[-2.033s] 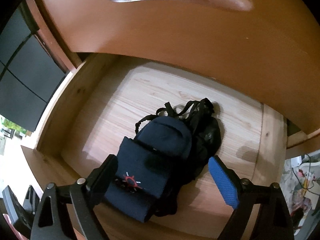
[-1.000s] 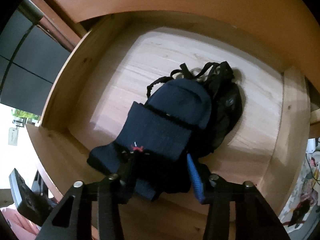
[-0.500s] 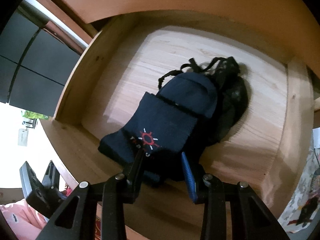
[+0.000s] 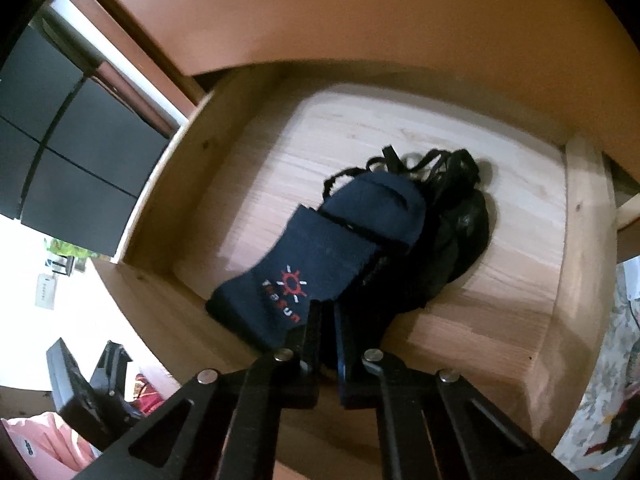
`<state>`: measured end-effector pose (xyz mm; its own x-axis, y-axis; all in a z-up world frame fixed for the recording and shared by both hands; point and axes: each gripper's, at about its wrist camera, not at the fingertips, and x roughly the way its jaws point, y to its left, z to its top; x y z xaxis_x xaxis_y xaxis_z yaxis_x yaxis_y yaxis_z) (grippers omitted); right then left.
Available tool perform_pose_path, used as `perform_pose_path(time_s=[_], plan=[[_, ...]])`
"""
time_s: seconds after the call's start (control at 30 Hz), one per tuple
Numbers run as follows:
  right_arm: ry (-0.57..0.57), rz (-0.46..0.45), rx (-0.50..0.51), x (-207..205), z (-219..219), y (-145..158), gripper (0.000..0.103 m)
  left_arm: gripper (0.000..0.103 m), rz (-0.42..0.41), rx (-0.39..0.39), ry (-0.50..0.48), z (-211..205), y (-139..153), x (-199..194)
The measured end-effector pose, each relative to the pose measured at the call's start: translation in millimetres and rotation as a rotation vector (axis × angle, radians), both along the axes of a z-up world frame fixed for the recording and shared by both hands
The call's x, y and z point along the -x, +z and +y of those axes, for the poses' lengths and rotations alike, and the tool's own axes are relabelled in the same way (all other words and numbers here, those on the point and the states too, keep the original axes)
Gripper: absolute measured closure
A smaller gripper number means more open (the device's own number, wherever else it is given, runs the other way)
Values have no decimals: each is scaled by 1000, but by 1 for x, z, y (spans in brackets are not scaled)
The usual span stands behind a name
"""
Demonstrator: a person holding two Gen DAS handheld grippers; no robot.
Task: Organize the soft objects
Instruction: 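Close the right tool on the navy cloth with the red sun logo, then lift the navy cloth up out of the drawer with the right tool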
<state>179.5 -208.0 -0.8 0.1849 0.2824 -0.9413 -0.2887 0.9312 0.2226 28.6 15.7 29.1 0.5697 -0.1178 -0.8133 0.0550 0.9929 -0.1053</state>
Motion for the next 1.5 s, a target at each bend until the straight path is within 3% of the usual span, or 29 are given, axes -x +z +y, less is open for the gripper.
perform_pose_path(time_s=[0.3, 0.47, 0.6, 0.67, 0.73, 0.87, 1.03, 1.33, 1.37, 1.43, 1.5], plan=[[-21, -89, -57, 11, -12, 38, 103, 0, 0, 1, 0, 0, 0, 0], [-40, -86, -68, 11, -14, 38, 102, 0, -1, 1, 0, 0, 0, 0], [-88, -2, -73, 4, -15, 16, 96, 0, 2, 3, 1, 0, 0, 0], [-99, 31, -85, 3, -16, 10, 87, 0, 2, 4, 0, 0, 0, 0], [-111, 60, -94, 3, -16, 5, 71, 0, 2, 5, 1, 0, 0, 0], [-117, 99, -94, 2, -13, -2, 71, 0, 4, 8, 1, 0, 1, -1], [-131, 214, -84, -1, -5, -23, 71, 0, 4, 13, 2, 2, 1, -1], [-175, 263, -88, -9, -3, -36, 72, 0, 7, 18, 2, 2, 0, -1], [-177, 256, -90, -9, -3, -36, 75, 0, 7, 18, 2, 2, 0, -1], [-175, 226, -109, -7, -2, -31, 94, 0, 7, 18, 2, 2, 0, -1], [-176, 193, -126, -4, -4, -24, 97, 0, 7, 18, 2, 2, 0, -1]])
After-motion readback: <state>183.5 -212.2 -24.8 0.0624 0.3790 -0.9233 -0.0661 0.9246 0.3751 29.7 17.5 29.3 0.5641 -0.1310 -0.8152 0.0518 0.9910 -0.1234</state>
